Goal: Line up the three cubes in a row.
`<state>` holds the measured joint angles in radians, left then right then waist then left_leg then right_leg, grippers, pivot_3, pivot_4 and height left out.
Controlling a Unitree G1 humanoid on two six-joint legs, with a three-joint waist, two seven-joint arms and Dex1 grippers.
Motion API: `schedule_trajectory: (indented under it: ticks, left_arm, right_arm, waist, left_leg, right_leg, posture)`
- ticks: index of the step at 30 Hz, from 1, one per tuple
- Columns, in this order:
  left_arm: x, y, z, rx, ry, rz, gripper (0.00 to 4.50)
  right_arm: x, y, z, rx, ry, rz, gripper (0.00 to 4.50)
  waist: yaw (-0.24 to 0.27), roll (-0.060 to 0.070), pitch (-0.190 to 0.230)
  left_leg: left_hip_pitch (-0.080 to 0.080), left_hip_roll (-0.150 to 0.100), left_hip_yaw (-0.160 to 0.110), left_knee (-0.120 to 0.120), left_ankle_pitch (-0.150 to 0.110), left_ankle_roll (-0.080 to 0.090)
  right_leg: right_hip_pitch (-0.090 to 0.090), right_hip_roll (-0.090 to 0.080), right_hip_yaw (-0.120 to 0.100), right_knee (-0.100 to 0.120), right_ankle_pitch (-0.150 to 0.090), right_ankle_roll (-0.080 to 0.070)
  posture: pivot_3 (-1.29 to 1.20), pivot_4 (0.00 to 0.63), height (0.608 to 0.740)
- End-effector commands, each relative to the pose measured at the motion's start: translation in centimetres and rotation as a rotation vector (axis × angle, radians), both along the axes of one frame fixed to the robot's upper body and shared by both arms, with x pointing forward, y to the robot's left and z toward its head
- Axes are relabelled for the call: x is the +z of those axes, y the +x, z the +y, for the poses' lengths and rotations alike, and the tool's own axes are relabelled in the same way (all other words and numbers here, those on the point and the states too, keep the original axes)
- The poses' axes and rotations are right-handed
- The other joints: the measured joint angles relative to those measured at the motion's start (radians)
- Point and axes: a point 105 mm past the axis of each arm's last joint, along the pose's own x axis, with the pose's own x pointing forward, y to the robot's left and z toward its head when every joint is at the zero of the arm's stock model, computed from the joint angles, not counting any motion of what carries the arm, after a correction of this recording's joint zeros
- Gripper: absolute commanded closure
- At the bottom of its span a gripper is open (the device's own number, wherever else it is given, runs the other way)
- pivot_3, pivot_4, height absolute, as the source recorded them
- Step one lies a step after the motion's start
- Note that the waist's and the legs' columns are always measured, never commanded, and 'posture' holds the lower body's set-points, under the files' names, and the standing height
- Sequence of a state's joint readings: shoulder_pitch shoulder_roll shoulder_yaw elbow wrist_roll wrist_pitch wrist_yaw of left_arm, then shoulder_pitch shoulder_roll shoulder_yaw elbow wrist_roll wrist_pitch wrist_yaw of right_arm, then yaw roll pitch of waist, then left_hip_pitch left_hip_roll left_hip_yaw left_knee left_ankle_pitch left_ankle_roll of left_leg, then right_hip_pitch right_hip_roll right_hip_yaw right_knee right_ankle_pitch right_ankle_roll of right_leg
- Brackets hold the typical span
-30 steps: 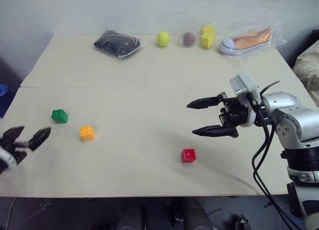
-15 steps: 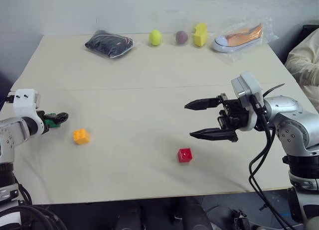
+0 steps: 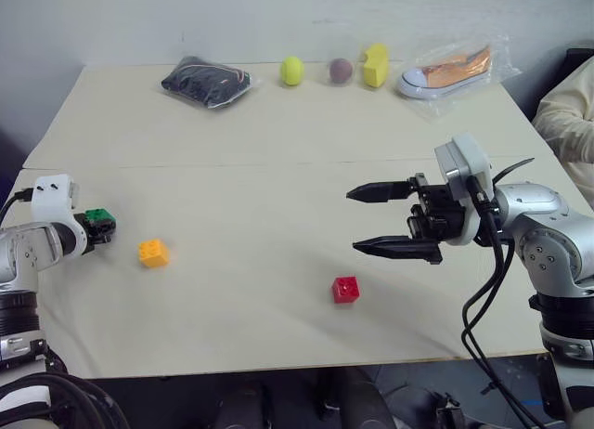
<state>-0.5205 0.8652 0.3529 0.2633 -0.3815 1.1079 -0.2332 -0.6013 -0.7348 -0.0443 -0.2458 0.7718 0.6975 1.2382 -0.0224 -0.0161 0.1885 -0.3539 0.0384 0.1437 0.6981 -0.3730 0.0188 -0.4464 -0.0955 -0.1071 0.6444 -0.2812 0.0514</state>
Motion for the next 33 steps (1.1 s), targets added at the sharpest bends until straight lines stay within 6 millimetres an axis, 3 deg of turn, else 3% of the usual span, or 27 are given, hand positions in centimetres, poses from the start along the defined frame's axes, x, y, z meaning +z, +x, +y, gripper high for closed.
schedule_trajectory:
  ticks: [1,6,9,10,12,14,18,20,26,33]
  left_arm:
    - [1.3,0.3,0.6,-0.009,0.054,-0.044,3.01]
    - [2.4,0.8,0.3,-0.098,0.092,-0.088,3.01]
    - [5.0,1.4,-3.3,-0.364,0.078,-0.188,3.01]
    - [6.7,1.3,-5.9,-0.544,0.145,-0.262,3.01]
    - [8.2,0.1,-10.2,-0.824,0.181,-0.322,3.01]
    - [8.6,-1.7,-13.7,-1.044,0.134,-0.324,3.01]
    - [5.8,-6.9,-20.4,-1.498,0.062,-0.169,3.01]
    - [4.0,-8.0,-22.2,-1.604,0.063,-0.100,3.01]
    - [-1.0,-8.0,-25.3,-1.722,0.114,-0.012,3.01]
    - [-2.6,-6.7,-26.4,-1.745,0.165,0.002,3.01]
  right_arm:
    - [1.0,-0.7,0.0,0.022,0.013,-0.044,0.00]
    - [0.6,-0.6,-0.4,0.017,-0.014,-0.037,0.00]
    - [-0.2,-0.6,-1.1,0.011,-0.061,-0.035,0.00]
    - [-0.7,-0.6,-1.6,0.007,-0.093,-0.027,0.00]
    - [-1.4,-0.5,-2.3,-0.015,-0.140,-0.036,0.00]
    - [-1.8,-0.6,-2.8,-0.028,-0.181,-0.045,0.00]
    - [-2.9,-1.4,-3.9,-0.037,-0.264,-0.057,0.00]
    - [-3.3,-1.7,-4.4,-0.047,-0.289,-0.052,0.00]
    - [-5.2,-3.4,-5.6,-0.069,-0.365,-0.024,0.00]
    - [-6.0,-4.0,-6.0,-0.104,-0.378,-0.010,0.00]
  waist:
    - [0.000,0.000,0.000]
    - [0.000,0.000,0.000]
    - [0.001,0.000,0.000]
    - [0.004,0.000,0.000]
    - [0.014,-0.001,0.000]
    - [0.019,0.000,0.000]
    - [0.019,0.000,0.000]
    - [0.021,0.000,0.000]
    - [0.025,0.000,0.000]
    - [0.028,-0.001,0.000]
  left_leg:
    - [0.000,0.000,0.000,0.000,0.000,0.000]
    - [0.000,0.000,0.000,0.000,0.000,0.000]
    - [0.000,0.000,0.000,0.000,0.000,0.000]
    - [0.000,0.000,0.000,0.000,0.000,0.000]
    - [-0.001,0.000,0.000,0.000,0.000,0.000]
    - [-0.001,-0.001,0.001,0.001,0.000,0.000]
    - [0.000,-0.001,0.001,0.000,0.000,0.000]
    - [0.001,-0.001,0.002,0.001,0.000,0.000]
    - [0.002,-0.002,0.002,0.001,0.002,0.000]
    - [0.001,-0.002,0.001,0.002,0.002,0.002]
  right_leg:
    - [0.000,0.000,0.000,0.000,0.000,0.000]
    - [0.000,0.000,0.000,0.000,0.000,0.000]
    - [0.000,0.000,0.000,0.000,0.000,0.000]
    - [0.000,0.000,0.000,0.000,0.000,0.000]
    - [0.000,0.000,-0.001,-0.001,0.000,0.000]
    - [0.000,-0.001,0.000,-0.001,0.000,0.000]
    - [0.000,0.000,0.001,-0.002,0.000,0.000]
    - [0.000,0.000,0.002,-0.003,0.000,0.000]
    - [0.000,0.001,0.003,-0.002,0.000,0.000]
    - [0.001,0.000,0.003,-0.002,0.000,0.000]
  posture:
    - [0.00,0.150,0.740]
    - [0.00,0.150,0.740]
    - [0.00,0.150,0.740]
    - [0.00,0.150,0.740]
    - [0.00,0.150,0.740]
    - [0.00,0.150,0.740]
    - [0.00,0.150,0.740]
    - [0.00,0.150,0.740]
    - [0.00,0.150,0.740]
    - [0.00,0.150,0.740]
